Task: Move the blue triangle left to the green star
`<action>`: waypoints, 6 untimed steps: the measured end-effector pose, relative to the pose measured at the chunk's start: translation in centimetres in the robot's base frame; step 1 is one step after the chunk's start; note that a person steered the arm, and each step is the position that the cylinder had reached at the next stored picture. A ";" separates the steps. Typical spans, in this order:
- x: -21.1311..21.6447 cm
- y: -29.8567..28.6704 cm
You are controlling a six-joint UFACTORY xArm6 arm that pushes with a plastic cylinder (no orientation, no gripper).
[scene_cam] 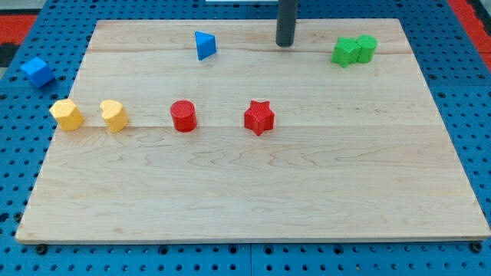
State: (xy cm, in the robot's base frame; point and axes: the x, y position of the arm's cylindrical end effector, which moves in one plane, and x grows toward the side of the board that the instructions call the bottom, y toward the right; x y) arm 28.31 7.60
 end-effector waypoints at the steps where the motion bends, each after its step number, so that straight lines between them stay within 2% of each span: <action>1: 5.4 5.4; 2: 5.4 9.6; 3: 3.6 11.5; 5: 1.5 9.9; 6: 2.8 9.8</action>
